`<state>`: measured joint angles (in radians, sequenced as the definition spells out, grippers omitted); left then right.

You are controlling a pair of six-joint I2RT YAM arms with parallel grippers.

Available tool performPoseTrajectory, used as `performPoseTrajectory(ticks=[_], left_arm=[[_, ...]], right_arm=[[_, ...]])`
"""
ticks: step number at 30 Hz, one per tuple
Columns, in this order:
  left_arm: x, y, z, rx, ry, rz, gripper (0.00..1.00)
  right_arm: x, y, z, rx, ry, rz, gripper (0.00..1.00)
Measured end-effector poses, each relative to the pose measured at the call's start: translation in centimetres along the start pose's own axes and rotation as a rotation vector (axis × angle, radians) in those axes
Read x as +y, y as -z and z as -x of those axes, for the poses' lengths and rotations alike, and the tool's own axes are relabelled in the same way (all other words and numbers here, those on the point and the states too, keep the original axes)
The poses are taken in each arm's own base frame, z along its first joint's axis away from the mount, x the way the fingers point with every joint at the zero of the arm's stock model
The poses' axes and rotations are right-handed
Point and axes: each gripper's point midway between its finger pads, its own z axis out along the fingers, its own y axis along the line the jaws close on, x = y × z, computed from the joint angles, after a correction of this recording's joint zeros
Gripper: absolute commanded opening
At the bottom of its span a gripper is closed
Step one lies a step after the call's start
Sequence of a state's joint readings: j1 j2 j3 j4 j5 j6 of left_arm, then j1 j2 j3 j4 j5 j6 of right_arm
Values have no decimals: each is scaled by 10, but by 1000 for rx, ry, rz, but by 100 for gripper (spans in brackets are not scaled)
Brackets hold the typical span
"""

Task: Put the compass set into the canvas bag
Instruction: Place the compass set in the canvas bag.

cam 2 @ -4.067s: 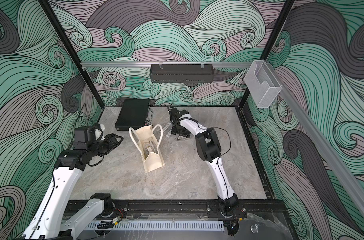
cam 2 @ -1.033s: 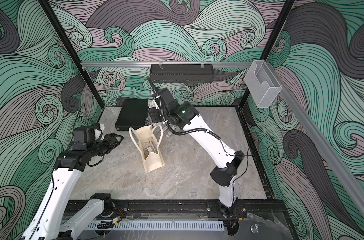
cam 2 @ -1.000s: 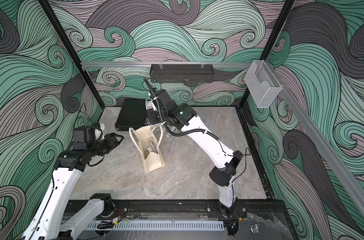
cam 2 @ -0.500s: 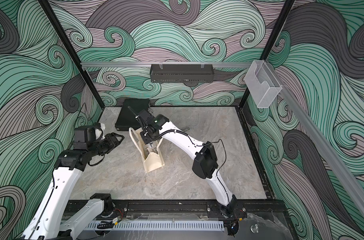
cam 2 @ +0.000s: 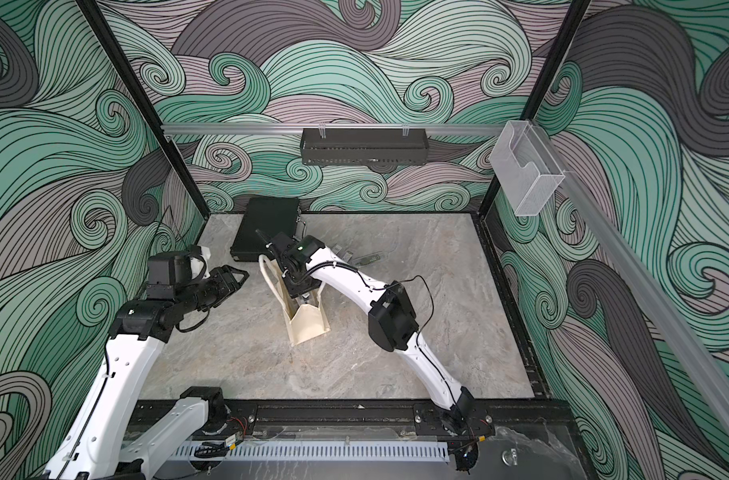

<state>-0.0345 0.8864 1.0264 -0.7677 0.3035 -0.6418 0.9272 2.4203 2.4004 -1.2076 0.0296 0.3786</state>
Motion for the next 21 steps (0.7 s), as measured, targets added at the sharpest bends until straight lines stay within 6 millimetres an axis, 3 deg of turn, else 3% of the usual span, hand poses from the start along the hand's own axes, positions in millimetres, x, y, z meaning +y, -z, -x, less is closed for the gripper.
performPoseTrajectory(ticks=[4, 11, 15, 21], left_arm=[[0, 0, 0, 0, 3, 0, 57], [0, 0, 0, 0, 3, -1, 57], [0, 0, 0, 1, 3, 0, 57], [0, 0, 0, 0, 2, -1, 57]], right_arm=[[-3, -13, -7, 46, -19, -25, 63], [-1, 13, -1, 11, -24, -4, 76], [-1, 50, 7, -60, -26, 15, 80], [-11, 142, 22, -263, -34, 23, 82]])
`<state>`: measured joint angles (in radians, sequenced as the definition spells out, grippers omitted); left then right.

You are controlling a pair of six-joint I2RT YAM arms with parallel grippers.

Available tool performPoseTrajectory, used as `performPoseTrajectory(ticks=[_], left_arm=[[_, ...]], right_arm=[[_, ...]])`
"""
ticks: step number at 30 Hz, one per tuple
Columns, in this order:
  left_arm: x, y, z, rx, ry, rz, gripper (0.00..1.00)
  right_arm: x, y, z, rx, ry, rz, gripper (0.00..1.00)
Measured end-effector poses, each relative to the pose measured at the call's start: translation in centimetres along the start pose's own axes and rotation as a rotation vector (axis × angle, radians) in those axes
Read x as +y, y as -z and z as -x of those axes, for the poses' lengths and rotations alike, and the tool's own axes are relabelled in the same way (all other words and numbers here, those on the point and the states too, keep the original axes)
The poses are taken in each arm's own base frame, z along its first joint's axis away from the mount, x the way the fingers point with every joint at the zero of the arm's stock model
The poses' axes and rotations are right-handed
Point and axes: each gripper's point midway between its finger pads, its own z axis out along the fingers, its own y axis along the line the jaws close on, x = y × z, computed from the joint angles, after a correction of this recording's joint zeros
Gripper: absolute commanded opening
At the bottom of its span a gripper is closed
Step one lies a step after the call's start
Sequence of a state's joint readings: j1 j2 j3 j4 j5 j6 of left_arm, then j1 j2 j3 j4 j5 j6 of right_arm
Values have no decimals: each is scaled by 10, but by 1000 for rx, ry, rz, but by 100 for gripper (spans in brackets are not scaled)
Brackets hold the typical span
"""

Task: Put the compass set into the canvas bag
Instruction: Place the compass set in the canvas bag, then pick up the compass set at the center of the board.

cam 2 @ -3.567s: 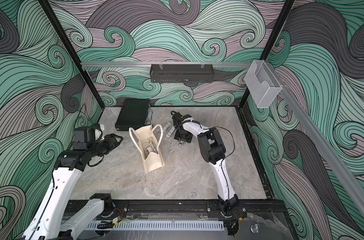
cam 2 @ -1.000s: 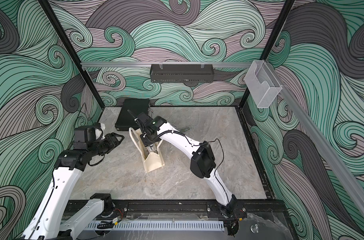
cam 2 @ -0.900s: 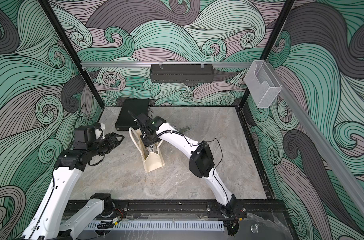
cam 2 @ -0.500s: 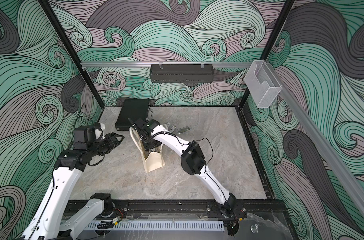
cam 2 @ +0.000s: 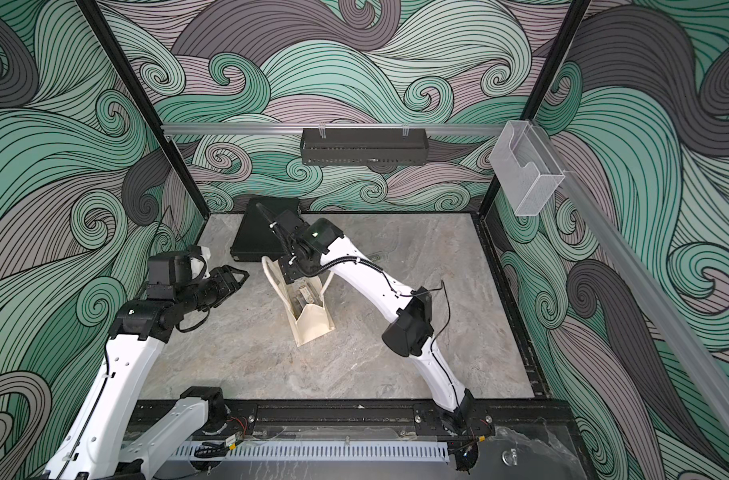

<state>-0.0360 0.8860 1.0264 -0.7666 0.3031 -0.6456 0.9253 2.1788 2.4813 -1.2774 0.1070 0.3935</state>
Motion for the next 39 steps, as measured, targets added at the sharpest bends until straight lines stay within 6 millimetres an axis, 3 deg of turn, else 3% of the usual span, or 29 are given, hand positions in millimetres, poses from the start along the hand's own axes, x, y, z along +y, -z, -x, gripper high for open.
performPoseTrajectory(ticks=[3, 6, 8, 11, 16, 21, 25, 29, 30, 31, 39], left_arm=[[0, 0, 0, -1, -1, -1, 57], [-1, 0, 1, -3, -2, -3, 57], [-1, 0, 1, -3, -1, -3, 57], [-1, 0, 1, -3, -2, -3, 57], [-1, 2, 1, -9, -4, -7, 57], [-1, 2, 1, -9, -4, -7, 57], [0, 1, 0, -8, -3, -3, 57], [1, 0, 0, -6, -2, 1, 57], [1, 0, 0, -5, -2, 2, 57], [1, -1, 0, -3, -3, 4, 57], [4, -8, -2, 19, 4, 19, 57]], right_arm=[[-18, 44, 16, -111, -31, -16, 81], [-53, 76, 19, -186, -91, -64, 81], [-83, 87, 15, -221, -156, -106, 81], [-131, 87, -4, -230, -292, -167, 81], [-207, 41, -55, -130, -540, -278, 83], [-240, -22, -82, 5, -701, -326, 84], [-254, -74, -76, 68, -784, -323, 88], [-263, -114, -61, 88, -843, -301, 88], [-265, -122, -55, 85, -854, -296, 97], [-268, -129, -51, 82, -864, -294, 99], [-279, -166, -23, 71, -907, -278, 99]])
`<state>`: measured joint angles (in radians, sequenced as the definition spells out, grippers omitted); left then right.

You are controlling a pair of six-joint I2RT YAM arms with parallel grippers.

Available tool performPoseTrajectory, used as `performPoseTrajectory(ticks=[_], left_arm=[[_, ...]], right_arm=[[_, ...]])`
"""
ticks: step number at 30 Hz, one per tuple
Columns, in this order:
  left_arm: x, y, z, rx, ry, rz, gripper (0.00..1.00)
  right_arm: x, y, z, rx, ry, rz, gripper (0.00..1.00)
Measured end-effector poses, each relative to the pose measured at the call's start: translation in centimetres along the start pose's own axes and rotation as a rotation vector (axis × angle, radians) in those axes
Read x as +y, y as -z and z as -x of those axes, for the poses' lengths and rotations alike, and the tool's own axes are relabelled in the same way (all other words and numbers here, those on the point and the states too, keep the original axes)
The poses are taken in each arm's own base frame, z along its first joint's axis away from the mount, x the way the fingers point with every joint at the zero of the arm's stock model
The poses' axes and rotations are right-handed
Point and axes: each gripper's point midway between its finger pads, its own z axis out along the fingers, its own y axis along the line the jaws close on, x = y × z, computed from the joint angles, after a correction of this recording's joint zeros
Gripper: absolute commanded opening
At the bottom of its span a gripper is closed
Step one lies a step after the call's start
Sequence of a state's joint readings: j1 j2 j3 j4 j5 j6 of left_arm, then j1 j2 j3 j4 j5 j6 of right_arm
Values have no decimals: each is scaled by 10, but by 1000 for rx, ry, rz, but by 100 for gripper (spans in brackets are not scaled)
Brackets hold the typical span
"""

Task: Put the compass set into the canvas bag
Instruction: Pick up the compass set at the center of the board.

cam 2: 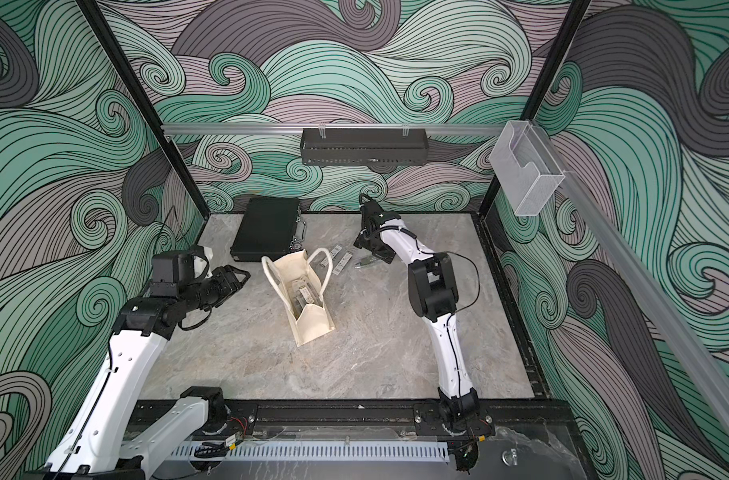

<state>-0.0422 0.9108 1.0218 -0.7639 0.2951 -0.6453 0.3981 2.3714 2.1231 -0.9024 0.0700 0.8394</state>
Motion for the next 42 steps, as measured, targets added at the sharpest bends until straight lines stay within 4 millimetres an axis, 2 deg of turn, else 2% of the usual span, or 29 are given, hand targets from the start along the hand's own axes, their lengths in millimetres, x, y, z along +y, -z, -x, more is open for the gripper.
performPoseTrajectory(ticks=[6, 16, 25, 31, 36, 41, 42], left_arm=[[1, -1, 0, 2, 1, 6, 57], [2, -1, 1, -3, 2, 12, 57], [3, 1, 1, -10, 1, 15, 57], [2, 4, 1, -17, -1, 11, 57], [2, 4, 0, -17, -1, 11, 57], [3, 4, 0, -17, 0, 11, 57], [3, 4, 0, -17, 1, 11, 57]], right_arm=[[-2, -15, -1, 26, -13, -53, 96], [-28, -41, -9, 55, 28, -204, 90], [-28, -42, -12, 58, 47, -207, 70], [-37, -38, -24, 76, 57, -195, 62], [-44, -34, -34, 93, 71, -184, 61], [-43, -34, -35, 92, 79, -170, 58], [-43, -35, -35, 91, 80, -169, 54]])
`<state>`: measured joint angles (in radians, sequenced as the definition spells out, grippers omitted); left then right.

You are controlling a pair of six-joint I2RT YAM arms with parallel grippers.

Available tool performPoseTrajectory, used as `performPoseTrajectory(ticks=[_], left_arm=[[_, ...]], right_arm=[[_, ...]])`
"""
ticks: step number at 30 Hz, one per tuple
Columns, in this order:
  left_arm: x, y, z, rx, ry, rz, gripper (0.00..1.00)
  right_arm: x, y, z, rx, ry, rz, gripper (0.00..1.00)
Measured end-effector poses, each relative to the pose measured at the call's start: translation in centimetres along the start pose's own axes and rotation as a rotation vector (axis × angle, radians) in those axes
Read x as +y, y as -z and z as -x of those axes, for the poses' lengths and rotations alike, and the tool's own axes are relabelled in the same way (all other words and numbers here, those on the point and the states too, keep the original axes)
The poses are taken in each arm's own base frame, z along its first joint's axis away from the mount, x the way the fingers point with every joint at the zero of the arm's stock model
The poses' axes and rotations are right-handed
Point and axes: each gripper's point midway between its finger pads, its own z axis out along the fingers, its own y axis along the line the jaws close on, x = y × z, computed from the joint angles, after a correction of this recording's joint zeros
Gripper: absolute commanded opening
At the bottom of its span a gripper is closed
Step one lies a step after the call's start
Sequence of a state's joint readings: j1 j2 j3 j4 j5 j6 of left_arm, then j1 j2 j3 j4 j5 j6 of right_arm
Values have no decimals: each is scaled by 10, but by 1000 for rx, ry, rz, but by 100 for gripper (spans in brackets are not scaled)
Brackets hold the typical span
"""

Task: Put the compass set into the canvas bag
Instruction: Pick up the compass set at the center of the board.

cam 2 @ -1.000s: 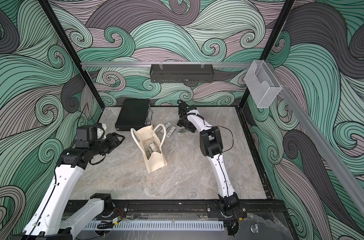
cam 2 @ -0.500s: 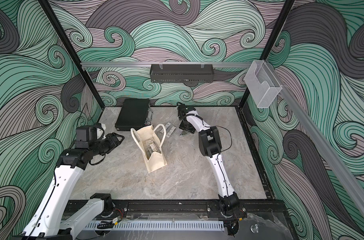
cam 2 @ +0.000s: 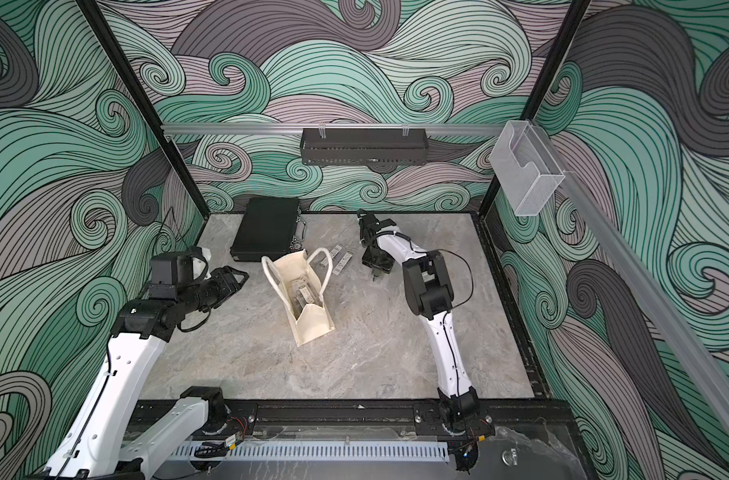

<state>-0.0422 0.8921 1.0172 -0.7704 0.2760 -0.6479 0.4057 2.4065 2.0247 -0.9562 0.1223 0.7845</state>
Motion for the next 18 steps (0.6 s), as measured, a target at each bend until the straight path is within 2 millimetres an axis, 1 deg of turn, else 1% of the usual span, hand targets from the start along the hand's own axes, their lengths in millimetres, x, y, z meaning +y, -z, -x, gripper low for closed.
performPoseTrajectory(ticks=[4, 8, 11, 14, 16, 18], left_arm=[[-1, 2, 0, -5, -2, -3, 57], [-2, 4, 0, -12, -4, -9, 57], [-2, 5, 0, -13, -5, -9, 57], [-2, 5, 0, -13, -5, -10, 57], [-2, 5, 0, -13, -5, -10, 57], [-2, 5, 0, -13, -5, -10, 57]], right_arm=[[1, 0, 1, -5, 15, 3, 47], [1, 0, 1, -5, 29, 3, 45], [1, 2, 2, -8, 41, 5, 40], [-1, 5, 0, -12, 57, 9, 39], [-7, 12, -4, -11, 73, 7, 39], [-12, 30, -6, -24, 88, 20, 39]])
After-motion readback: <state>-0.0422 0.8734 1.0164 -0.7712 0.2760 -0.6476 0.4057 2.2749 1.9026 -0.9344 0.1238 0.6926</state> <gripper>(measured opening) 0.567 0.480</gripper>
